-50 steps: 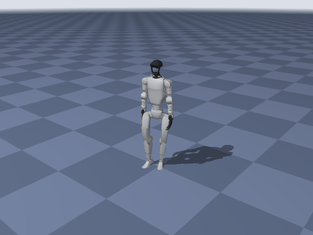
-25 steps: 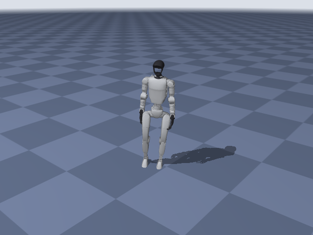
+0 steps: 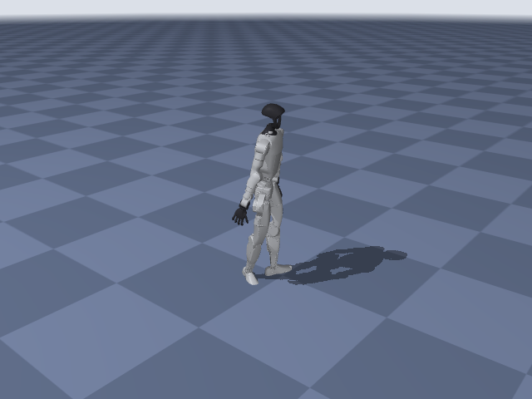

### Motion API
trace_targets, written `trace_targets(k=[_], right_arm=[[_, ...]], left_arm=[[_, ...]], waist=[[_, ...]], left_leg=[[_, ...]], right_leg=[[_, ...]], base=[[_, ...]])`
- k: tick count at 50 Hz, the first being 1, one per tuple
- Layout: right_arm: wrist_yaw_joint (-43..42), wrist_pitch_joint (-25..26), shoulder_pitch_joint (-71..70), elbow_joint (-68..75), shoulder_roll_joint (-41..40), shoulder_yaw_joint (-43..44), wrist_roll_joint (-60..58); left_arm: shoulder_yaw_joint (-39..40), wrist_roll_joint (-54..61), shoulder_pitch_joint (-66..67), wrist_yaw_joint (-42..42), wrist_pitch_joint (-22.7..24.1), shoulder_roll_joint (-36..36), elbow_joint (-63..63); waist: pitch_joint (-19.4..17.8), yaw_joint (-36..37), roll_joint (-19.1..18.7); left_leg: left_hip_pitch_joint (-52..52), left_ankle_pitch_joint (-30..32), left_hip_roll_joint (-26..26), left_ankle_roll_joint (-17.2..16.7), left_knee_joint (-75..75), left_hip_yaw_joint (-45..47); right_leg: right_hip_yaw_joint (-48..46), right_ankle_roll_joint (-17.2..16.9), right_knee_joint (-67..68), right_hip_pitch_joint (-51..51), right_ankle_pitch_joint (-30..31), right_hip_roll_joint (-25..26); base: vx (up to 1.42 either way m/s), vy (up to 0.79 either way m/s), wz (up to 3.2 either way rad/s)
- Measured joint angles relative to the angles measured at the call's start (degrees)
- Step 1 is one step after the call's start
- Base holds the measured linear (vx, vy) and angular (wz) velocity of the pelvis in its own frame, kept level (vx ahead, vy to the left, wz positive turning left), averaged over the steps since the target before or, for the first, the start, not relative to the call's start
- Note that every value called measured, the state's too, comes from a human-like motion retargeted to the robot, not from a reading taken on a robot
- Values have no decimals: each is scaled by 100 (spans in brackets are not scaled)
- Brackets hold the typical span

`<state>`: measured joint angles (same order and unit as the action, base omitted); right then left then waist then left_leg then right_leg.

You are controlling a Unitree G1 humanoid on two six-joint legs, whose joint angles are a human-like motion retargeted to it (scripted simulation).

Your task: In place motions

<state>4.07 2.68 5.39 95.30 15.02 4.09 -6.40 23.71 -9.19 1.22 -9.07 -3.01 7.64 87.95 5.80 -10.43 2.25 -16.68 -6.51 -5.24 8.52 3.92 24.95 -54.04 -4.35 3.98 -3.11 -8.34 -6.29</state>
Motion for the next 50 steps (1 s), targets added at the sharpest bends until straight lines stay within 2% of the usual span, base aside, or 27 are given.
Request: trace_targets(k=[2, 4, 8, 11, 16, 18, 23, 28, 35, 41, 44, 46, 48, 50], right_arm=[[-7, 47, 8, -8, 22, 56, 41], [-44, 101, -18, -63, 20, 103, -10], [-187, 159, -162, -318, -1, 39, -243], [-220, 132, -392, -574, -59, -103, -335], [108, 68, -884, -1088, -300, -301, -274], [276, 43, -1091, -1272, -469, -430, -210], [551, -27, -1505, -1554, -1038, -753, -68], [780, -117, -1622, -1761, -1318, -1208, 17], [581, -171, -1615, -1350, -1083, -1331, -544], [526, 6, -1315, -585, -736, -777, -353], [434, 50, -978, -361, -611, -344, -189], [349, 39, -749, -221, -553, -25, -79], [258, 61, -625, 40, -481, 218, 118], [194, 242, -493, 210, -409, 361, 383]], left_arm=[[79, 72, 83, 98, 27, 36, 43], [166, 141, 153, 147, 32, 68, 119], [408, 307, 346, 226, 17, 55, 363], [601, 443, 503, 281, -1, -52, 554], [932, 633, 776, 260, 0, -387, 664], [1157, 764, 897, 141, -14, -564, 655], [1671, 1193, 1088, -76, -61, -882, 649], [1541, 1076, 1032, -24, -73, -825, 547], [998, 352, 795, -22, 69, -482, -48], [742, 195, 624, 23, 158, -381, -390], [699, 257, 566, -33, 173, -460, -456], [620, 299, 508, -55, 203, -511, -441], [474, 318, 408, -65, 235, -508, -351], [283, 245, 278, -54, 226, -453, -166]], waist=[[51, 144, 130], [120, 278, 225], [317, 296, 188], [322, 303, 104], [77, 526, 14], [15, 676, 18], [36, 787, 65], [92, 773, 157], [252, 802, 247], [319, 772, 160], [363, 704, -120], [301, 626, -450], [191, 516, -778], [172, 336, -808]], left_leg=[[298, -183, 127, -141, -25, 1368], [499, -237, 176, -195, -3, 2135], [546, -165, 234, -288, 75, 2269], [675, 36, 216, -402, -85, 2705], [698, 818, 140, -243, -335, 2322], [726, 924, 142, -180, -378, 2277], [763, 898, 175, -201, -303, 2330], [804, 780, 112, -245, -282, 2260], [816, 498, 28, -349, -244, 2013], [1015, 250, -24, -422, -327, 1559], [1140, 138, 152, -412, -368, 1295], [1259, 58, 438, -435, -362, 1034], [1389, -19, 738, -479, -341, 805], [1413, -51, 678, -441, -338, 632]], right_leg=[[-535, -85, -102, -69, -22, -56], [-1027, -186, -180, -108, -28, -94], [-1870, -368, -268, -89, -26, -22], [-2238, -450, -239, -117, -34, 25], [-2440, -490, -156, -300, -49, 79], [-2361, -476, -131, -345, -69, 73], [-2180, -458, -131, -363, -86, 25], [-2179, -498, -219, -423, -58, 26], [-2326, -599, -217, -544, -9, 32], [-2473, -622, 2, -896, 204, 121], [-2446, -509, 493, -1082, 636, 124], [-2277, -257, 1263, -1149, 1020, -6], [-1756, 208, 2734, -966, 1198, -563], [-594, 422, 4233, -258, 1093, -1307]], base=[[32, -12, 246], [25, -12, 232], [20, -13, 211], [8, -11, 138], [6, -11, 43], [11, -10, -43], [11, -11, -33], [10, -19, 0], [12, -25, 12], [25, -30, 32], [31, -32, 57], [29, -32, 79], [27, -33, 93], [18, -29, 122]])
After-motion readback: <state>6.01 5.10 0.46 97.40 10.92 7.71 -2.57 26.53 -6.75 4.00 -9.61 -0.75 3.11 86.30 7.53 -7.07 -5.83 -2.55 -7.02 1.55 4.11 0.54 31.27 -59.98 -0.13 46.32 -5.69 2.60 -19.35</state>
